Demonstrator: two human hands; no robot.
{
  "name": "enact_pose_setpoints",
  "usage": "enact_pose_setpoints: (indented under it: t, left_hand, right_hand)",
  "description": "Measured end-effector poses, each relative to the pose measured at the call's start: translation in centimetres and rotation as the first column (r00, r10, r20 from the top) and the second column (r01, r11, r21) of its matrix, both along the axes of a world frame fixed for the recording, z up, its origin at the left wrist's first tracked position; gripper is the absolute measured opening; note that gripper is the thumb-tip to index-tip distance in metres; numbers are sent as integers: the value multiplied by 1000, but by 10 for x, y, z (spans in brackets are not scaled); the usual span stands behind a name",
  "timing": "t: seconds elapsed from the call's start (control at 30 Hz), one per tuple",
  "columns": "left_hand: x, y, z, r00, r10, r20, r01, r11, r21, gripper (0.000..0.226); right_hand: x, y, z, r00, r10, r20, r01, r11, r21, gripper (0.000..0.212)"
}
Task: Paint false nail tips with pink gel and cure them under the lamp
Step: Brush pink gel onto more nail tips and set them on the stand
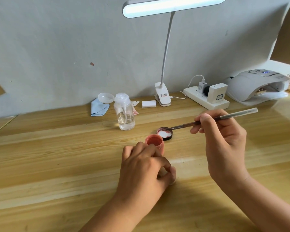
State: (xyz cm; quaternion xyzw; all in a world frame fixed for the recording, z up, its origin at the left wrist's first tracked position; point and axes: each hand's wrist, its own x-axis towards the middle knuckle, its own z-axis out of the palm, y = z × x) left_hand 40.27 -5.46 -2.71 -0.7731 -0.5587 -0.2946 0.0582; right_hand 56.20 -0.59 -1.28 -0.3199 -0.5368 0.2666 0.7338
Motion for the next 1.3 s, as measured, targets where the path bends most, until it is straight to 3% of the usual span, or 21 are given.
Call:
enact_pose_setpoints:
  t: [0.37, 0.53, 0.67, 0.83, 1.0, 1.3]
  left_hand:
    - [-2, 2, 3, 998, 63, -9, -64, 992, -109, 25]
    - [-14, -4, 9, 997, 36, -68, -43, 994, -105, 38]
    - [-37, 0, 13, 997, 12, -73, -26, 981, -194, 51]
    - [-40, 3, 8, 999, -14, -36, 4, 967, -254, 50]
    - [-30, 0, 3, 998, 7, 61, 3, 985, -171, 29]
    - [-24, -4, 3, 1000, -19, -5, 18, 995, -98, 13]
  right_hand:
    - [0, -1, 1, 1000, 0, 2, 0, 1000, -16, 13]
    - [2, 0, 3, 999, -6, -37, 5, 1000, -28, 12]
    - [2, 1, 3, 999, -13, -35, 12, 999, -35, 12]
    - [1, 0, 0, 999, -26, 42, 28, 999, -39, 13]
    - [0, 1, -3, 993, -14, 121, 24, 996, -80, 16]
    - [-8, 1, -9, 861, -19, 508, 61, 996, -65, 15]
